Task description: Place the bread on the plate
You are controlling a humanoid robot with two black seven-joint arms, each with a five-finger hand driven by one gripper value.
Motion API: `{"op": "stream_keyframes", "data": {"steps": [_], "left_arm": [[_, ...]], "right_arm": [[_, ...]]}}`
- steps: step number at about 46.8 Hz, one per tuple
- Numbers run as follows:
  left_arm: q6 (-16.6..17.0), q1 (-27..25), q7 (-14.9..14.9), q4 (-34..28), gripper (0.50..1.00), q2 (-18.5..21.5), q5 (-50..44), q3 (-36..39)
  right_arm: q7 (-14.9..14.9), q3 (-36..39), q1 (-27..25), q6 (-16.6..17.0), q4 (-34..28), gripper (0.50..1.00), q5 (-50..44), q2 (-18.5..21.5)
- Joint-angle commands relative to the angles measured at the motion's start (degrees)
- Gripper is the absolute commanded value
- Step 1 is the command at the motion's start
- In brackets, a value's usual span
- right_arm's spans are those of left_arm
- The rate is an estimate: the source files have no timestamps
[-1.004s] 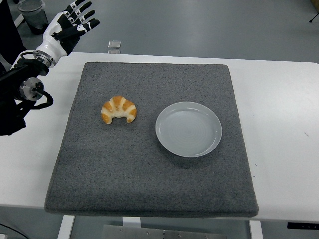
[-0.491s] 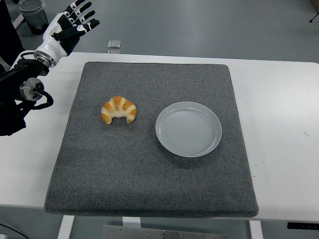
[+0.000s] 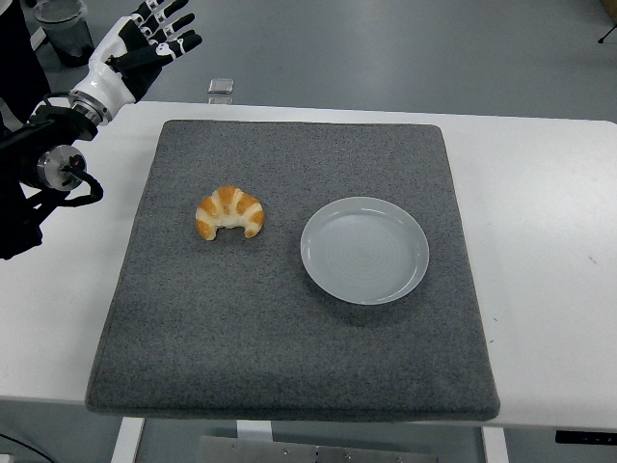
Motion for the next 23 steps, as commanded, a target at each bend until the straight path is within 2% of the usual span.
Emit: {"op": "stream_keyframes", "data": {"steps": [1, 7, 11, 15, 23], "left_arm": [[5.4, -1.2, 0.0, -8.5, 0.981, 3.5, 2.9, 2.1], [15.4, -4.4, 0.0, -21.2, 0.975, 8.4, 11.2, 6.1], [20.0, -6.9, 0.1, -26.7, 0.975, 11.0, 15.6, 8.8], [22.1, -10.4, 0.3, -28.4, 0.975, 11.9, 19.4, 14.3], [23.9, -17.6, 0.3, -28.6, 0.977, 13.0, 27.0, 28.5]], "right_arm": [[0.0, 0.0, 0.0, 0.1, 0.0, 0.932, 0.0, 0.0], [0.1, 0.0, 0.0, 0.2, 0.0, 0.932, 0.0, 0.0], [0.1, 0.0, 0.0, 0.2, 0.0, 0.932, 0.0, 0.0], [0.0, 0.0, 0.0, 0.2, 0.0, 0.930, 0.0, 0.0], [0.1, 0.0, 0.0, 0.2, 0.0, 0.932, 0.0, 0.0]]}}
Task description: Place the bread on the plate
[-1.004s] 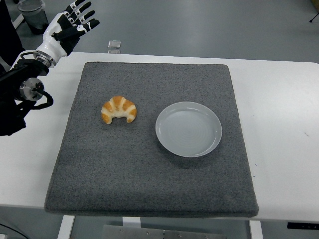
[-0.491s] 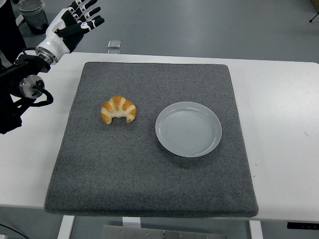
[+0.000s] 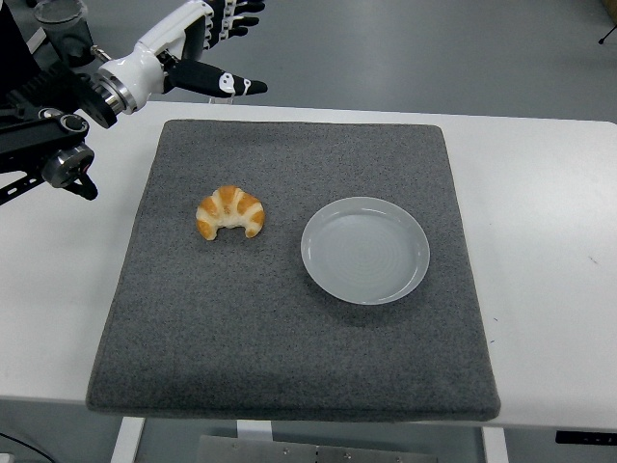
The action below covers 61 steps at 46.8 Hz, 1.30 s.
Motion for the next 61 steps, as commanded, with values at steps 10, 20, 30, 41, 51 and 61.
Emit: {"op": "stream_keyframes", "data": {"steps": [10, 20, 30, 41, 51, 61], "left_arm": [[0.4, -10.4, 0.0, -2.3, 0.981, 1.3, 9.0, 19.6], [0.5, -15.8, 0.1, -3.2, 0.986, 1.1, 12.3, 25.3], [2.7, -14.8, 0.1, -3.1, 0.986, 0.9, 20.6, 25.7], [7.1, -8.4, 0.1, -1.7, 0.986, -1.1, 25.5, 25.6], [7.6, -5.6, 0.1, -0.3, 0.986, -1.4, 25.7, 25.6], [8.6, -3.4, -0.1, 2.5, 0.981, -1.4, 25.9, 25.6]], "right_arm": [[-0.1, 0.0, 0.0, 0.0, 0.0, 0.932, 0.0, 0.0], [0.0, 0.0, 0.0, 0.1, 0.0, 0.930, 0.0, 0.0], [0.0, 0.1, 0.0, 0.0, 0.0, 0.930, 0.0, 0.0], [0.0, 0.1, 0.1, 0.0, 0.0, 0.930, 0.0, 0.0], [-0.1, 0.1, 0.1, -0.1, 0.0, 0.930, 0.0, 0.0], [-0.1, 0.1, 0.1, -0.2, 0.0, 0.932, 0.0, 0.0]]}}
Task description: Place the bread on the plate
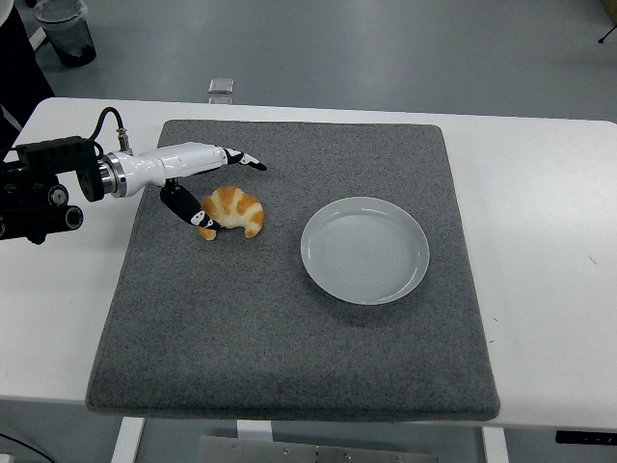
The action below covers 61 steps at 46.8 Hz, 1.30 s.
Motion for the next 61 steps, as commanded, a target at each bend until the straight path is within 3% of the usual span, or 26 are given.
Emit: {"op": "stream_keyframes", "data": {"steps": [1, 17, 38, 46, 53, 61], "left_arm": [[1.1, 1.2, -0.1, 1.4, 0.981, 0.0, 0.3, 0.0], [3.1, 5.0, -0.2, 3.0, 0.979, -4.0, 1.2, -0.8], [3.1, 6.8, -0.3, 6.0, 0.973, -4.5, 0.8, -3.5], [3.0, 8.2, -0.3, 7.6, 0.945, -4.6, 0.3, -5.4], [2.4, 9.9, -0.4, 10.3, 0.943, -7.0, 0.3, -6.3], [2.3, 11.0, -0.5, 10.6, 0.941, -7.1, 0.2, -7.0]], "right_arm": [[0.0, 0.0, 0.0, 0.0, 0.0, 0.932, 0.0, 0.0], [0.0, 0.0, 0.0, 0.0, 0.0, 0.932, 0.0, 0.0], [0.0, 0.1, 0.0, -0.1, 0.0, 0.930, 0.0, 0.0], [0.0, 0.1, 0.0, -0.1, 0.0, 0.930, 0.0, 0.0], [0.0, 0.1, 0.0, -0.2, 0.0, 0.930, 0.0, 0.0], [0.0, 0.1, 0.0, -0.2, 0.0, 0.930, 0.0, 0.0]]}}
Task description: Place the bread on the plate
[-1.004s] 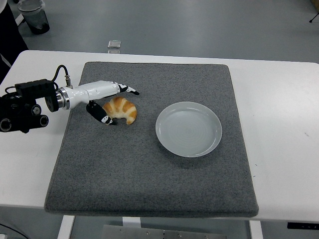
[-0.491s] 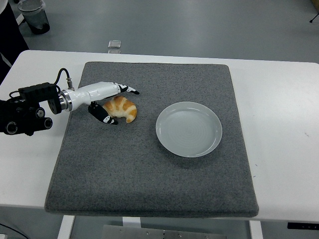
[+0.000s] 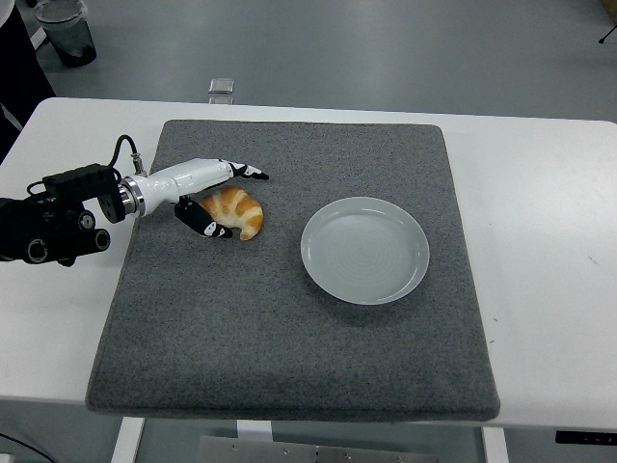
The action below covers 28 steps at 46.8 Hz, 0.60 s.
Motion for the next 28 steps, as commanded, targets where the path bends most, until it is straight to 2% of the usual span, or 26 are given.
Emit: {"op": "stream_keyframes", "data": {"steps": [1, 8, 11, 13, 14, 20, 28], "left_arm": [[0.0, 0.3, 0.0, -0.1, 0.934, 0.0, 0.1, -0.7], [-0.2, 0.4, -0.1, -0.1, 0.844, 0.0, 0.1, -0.7], [-0.3, 0.4, -0.2, -0.1, 0.784, 0.0, 0.1, -0.7], [-0.3, 0.3, -0.2, -0.1, 0.771, 0.0, 0.1, -0.7], [-0.3, 0.3, -0.2, -0.1, 0.746, 0.0, 0.1, -0.7], [-0.3, 0.0, -0.4, -0.1, 0.500, 0.0, 0.2, -0.7], [-0.3, -0.6, -0.6, -0.1, 0.500, 0.0, 0.2, -0.7]], "right_arm": [[0.0, 0.0, 0.0, 0.0, 0.0, 0.930, 0.0, 0.0], [0.0, 0.0, 0.0, 0.0, 0.0, 0.932, 0.0, 0.0], [0.0, 0.0, 0.0, 0.0, 0.0, 0.930, 0.0, 0.0], [0.0, 0.0, 0.1, 0.0, 0.0, 0.930, 0.0, 0.0], [0.0, 0.0, 0.1, 0.0, 0.0, 0.930, 0.0, 0.0], [0.0, 0.0, 0.1, 0.0, 0.0, 0.930, 0.0, 0.0], [0.0, 0.0, 0.1, 0.0, 0.0, 0.930, 0.0, 0.0]]}}
